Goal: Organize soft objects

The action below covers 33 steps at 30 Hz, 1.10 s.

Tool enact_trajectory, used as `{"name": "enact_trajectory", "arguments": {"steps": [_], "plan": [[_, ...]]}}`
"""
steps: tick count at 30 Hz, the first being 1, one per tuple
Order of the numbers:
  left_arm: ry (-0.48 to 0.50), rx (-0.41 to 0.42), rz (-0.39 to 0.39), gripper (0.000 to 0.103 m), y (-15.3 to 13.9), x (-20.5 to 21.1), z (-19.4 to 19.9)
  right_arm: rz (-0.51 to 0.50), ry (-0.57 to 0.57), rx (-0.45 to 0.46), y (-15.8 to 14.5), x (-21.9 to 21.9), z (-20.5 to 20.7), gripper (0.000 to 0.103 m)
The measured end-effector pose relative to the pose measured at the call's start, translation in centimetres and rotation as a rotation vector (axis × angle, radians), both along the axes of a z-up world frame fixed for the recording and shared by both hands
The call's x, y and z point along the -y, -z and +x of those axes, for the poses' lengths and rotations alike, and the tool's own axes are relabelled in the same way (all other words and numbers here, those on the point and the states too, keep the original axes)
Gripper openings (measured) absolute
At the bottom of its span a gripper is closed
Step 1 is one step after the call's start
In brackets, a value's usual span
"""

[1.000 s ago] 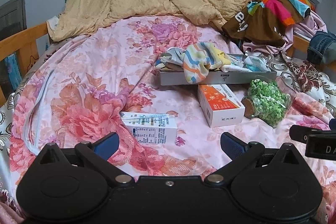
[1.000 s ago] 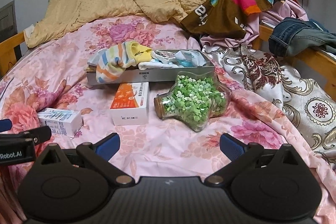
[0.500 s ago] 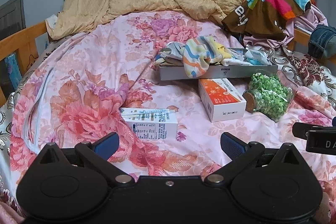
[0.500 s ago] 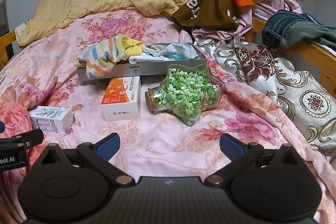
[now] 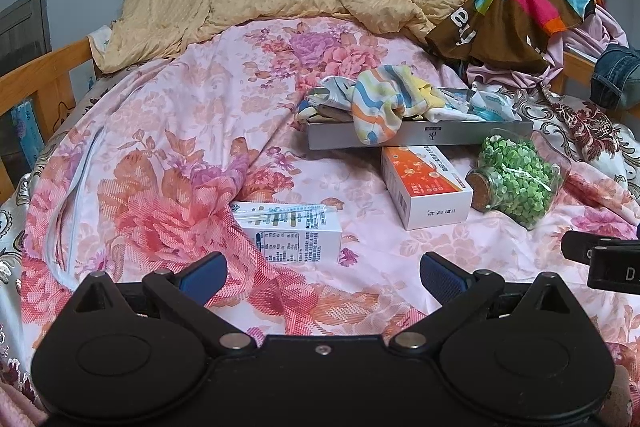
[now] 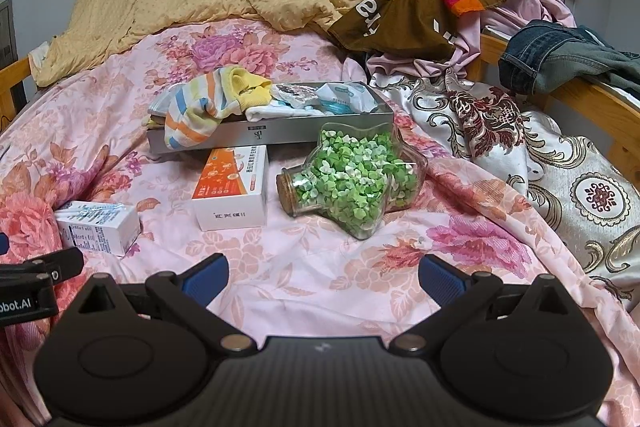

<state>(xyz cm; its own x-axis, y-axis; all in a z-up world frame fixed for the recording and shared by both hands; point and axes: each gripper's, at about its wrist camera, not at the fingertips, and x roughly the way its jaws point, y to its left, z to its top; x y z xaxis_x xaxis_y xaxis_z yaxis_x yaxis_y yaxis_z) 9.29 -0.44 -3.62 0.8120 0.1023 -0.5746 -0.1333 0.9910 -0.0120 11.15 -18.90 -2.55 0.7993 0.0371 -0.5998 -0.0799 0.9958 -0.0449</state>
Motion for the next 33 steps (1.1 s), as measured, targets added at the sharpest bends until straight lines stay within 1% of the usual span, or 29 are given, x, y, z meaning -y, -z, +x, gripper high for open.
{"name": "enact_trajectory", "arguments": {"steps": [22, 28, 33], "plan": [[-0.004, 0.002, 0.002, 0.102, 0.01, -0.09, 0.01, -0.002, -0.004, -0.003, 0.01, -0.16, -0.03, 0.103], [-0.008, 0.015, -0.008, 0.102, -0.29, -0.15, -0.36, -0.002, -0.005, -0.003, 0.00, -0.17, -0.02, 0.103], [-0.017, 0.003, -0.022, 0.102, -0.48, -0.12, -0.34, 0.001, -0.004, -0.003, -0.01, -0.19, -0.02, 0.103]]}}
